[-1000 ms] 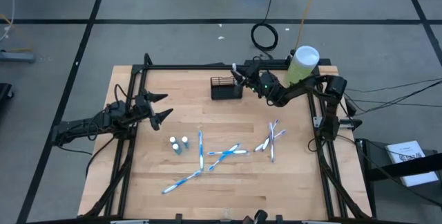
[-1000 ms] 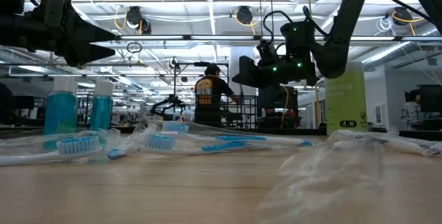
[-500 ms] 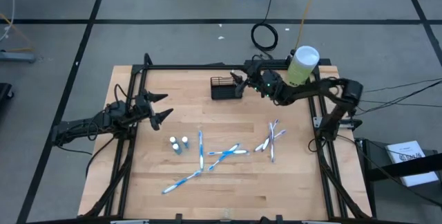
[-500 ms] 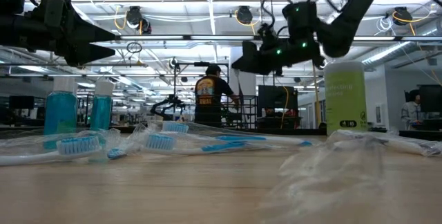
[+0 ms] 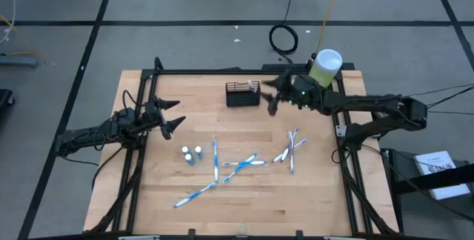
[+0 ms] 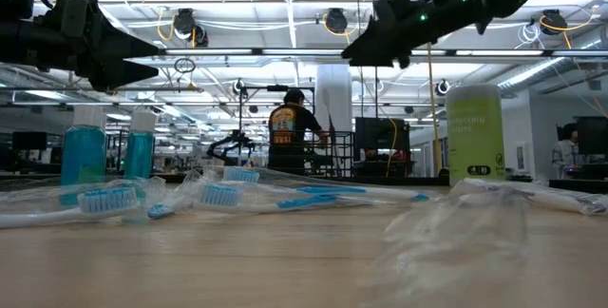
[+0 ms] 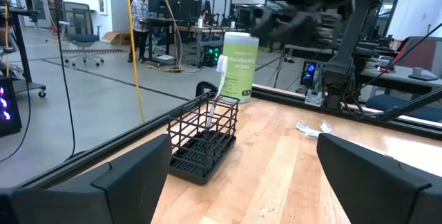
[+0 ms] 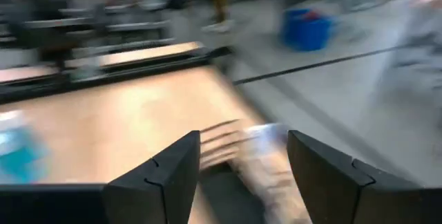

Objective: Pick & Place toothbrushing station
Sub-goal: Put the violet toothbrush into the right compartment of the wire organizer

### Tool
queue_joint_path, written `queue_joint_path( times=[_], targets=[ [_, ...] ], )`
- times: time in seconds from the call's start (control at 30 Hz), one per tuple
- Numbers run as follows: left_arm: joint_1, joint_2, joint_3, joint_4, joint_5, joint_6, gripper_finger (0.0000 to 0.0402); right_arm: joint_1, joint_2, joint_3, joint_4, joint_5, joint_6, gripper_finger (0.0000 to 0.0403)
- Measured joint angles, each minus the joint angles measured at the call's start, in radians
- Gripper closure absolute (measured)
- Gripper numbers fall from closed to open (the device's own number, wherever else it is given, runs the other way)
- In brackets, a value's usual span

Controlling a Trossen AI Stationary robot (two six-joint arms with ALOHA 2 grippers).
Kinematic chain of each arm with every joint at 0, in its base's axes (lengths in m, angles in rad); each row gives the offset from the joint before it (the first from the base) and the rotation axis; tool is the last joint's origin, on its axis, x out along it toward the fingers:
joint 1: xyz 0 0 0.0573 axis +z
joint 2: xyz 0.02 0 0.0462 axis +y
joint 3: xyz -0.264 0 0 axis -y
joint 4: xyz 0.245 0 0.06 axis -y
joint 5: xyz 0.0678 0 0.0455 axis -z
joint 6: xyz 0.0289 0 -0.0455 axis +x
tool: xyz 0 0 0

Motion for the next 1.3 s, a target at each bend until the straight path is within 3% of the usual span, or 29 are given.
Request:
queue_joint_path(
  times=[0.1, 0.3, 0.37, 0.5, 0.6, 0.97, 1.13, 1.3],
  targets=[
    [0.0, 0.0, 0.0, 0.0, 0.0, 0.0, 0.0034, 0.024, 0.079, 0.0, 0.021, -0.075, 0.021, 0.0202],
    [0.0, 0.0, 0.0, 0.0, 0.0, 0.0, 0.0034, 0.016, 0.283, 0.001, 0.227, -0.065, -0.031, 0.0204],
    [0.0, 0.0, 0.0, 0.0, 0.0, 0.0, 0.0034, 0.005, 0.312, 0.003, 0.305, -0.015, -0.05, 0.0204],
    [0.0, 0.0, 0.0, 0.0, 0.0, 0.0, 0.0034, -0.036, 0.328, 0.003, 0.358, 0.141, -0.082, 0.0204],
    [0.0, 0.0, 0.0, 0.0, 0.0, 0.0, 0.0034, -0.077, 0.328, 0.003, 0.357, 0.19, -0.077, 0.0204],
    [0.0, 0.0, 0.0, 0.0, 0.0, 0.0, 0.0034, -0.105, 0.328, 0.003, 0.381, 0.19, -0.072, 0.0204],
    [0.0, 0.0, 0.0, 0.0, 0.0, 0.0, 0.0034, -0.079, 0.218, 0.004, 0.148, 0.189, -0.07, 0.0204],
    [0.0, 0.0, 0.0, 0.0, 0.0, 0.0, 0.0034, 0.018, -0.016, 0.005, -0.345, 0.198, 0.124, 0.0204]
  ],
)
